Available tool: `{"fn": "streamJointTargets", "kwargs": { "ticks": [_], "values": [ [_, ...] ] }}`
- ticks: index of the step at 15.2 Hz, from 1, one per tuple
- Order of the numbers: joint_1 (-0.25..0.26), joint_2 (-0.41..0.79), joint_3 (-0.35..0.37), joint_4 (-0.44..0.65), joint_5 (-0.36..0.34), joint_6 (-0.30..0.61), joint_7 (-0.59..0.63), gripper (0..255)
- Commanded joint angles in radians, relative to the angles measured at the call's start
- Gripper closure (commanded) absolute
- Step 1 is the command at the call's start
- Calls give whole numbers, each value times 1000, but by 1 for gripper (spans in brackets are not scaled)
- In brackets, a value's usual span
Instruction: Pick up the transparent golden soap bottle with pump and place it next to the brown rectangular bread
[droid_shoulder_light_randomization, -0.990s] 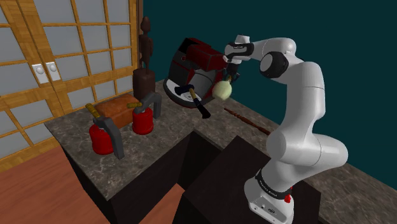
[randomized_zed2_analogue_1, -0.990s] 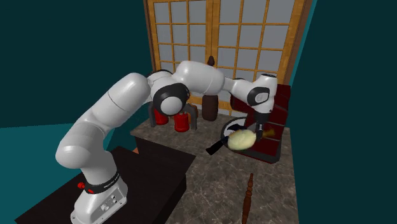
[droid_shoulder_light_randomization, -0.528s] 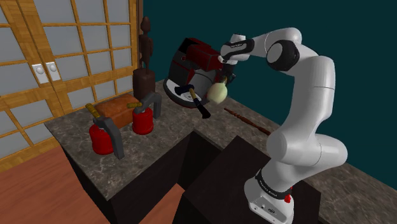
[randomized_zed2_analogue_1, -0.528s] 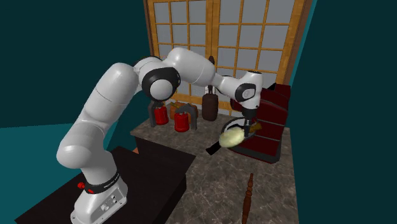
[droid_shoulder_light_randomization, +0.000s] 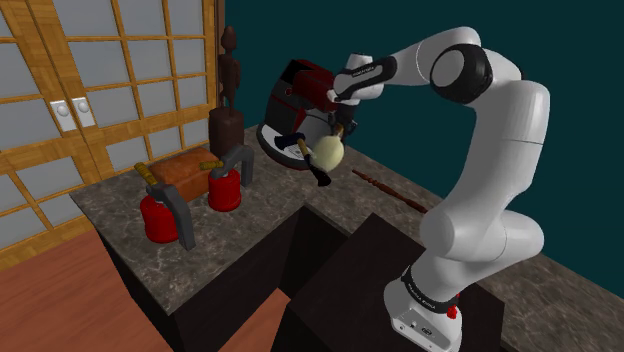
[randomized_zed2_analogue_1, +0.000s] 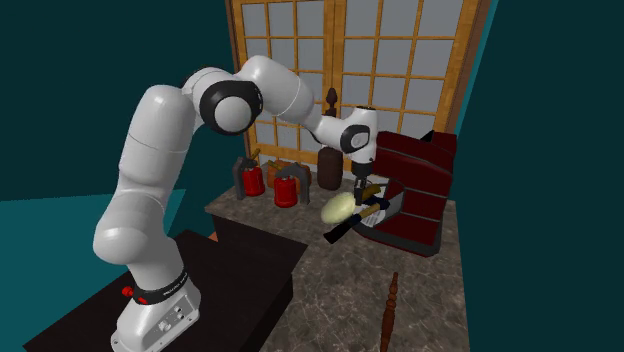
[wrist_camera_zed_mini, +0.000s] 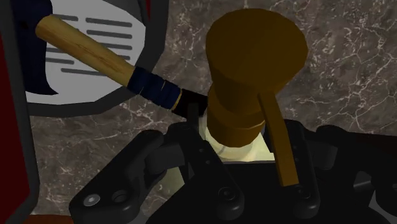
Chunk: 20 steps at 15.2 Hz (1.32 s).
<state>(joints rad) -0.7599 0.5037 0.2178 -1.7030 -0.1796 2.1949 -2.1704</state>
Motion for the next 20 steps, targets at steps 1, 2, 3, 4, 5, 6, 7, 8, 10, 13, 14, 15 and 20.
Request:
{"fn": "streamJointTargets", "kwargs": {
  "ticks": [1, 2, 3, 4, 5, 6, 7, 8, 10, 13, 14, 15, 20],
  "values": [
    [16, -45, 10, -72, 2, 26, 34, 255],
    [27, -63, 16, -101, 2, 36, 53, 255],
    [38, -80, 22, -128, 2, 45, 72, 255],
    [49, -96, 28, -153, 2, 53, 92, 255],
    [60, -111, 34, -177, 2, 61, 111, 255],
    [72, -126, 40, -200, 3, 68, 131, 255],
    [83, -140, 47, -222, 3, 75, 151, 255],
    [96, -153, 54, -242, 4, 81, 171, 255],
    [120, -177, 68, -280, 4, 92, 212, 255],
    [158, -208, 90, -326, 5, 105, 276, 255],
    [172, -216, 98, -339, 5, 108, 298, 255],
    [185, -224, 106, -351, 5, 111, 320, 255],
    [254, -252, 147, -394, 4, 119, 434, 255]
  ]
}}
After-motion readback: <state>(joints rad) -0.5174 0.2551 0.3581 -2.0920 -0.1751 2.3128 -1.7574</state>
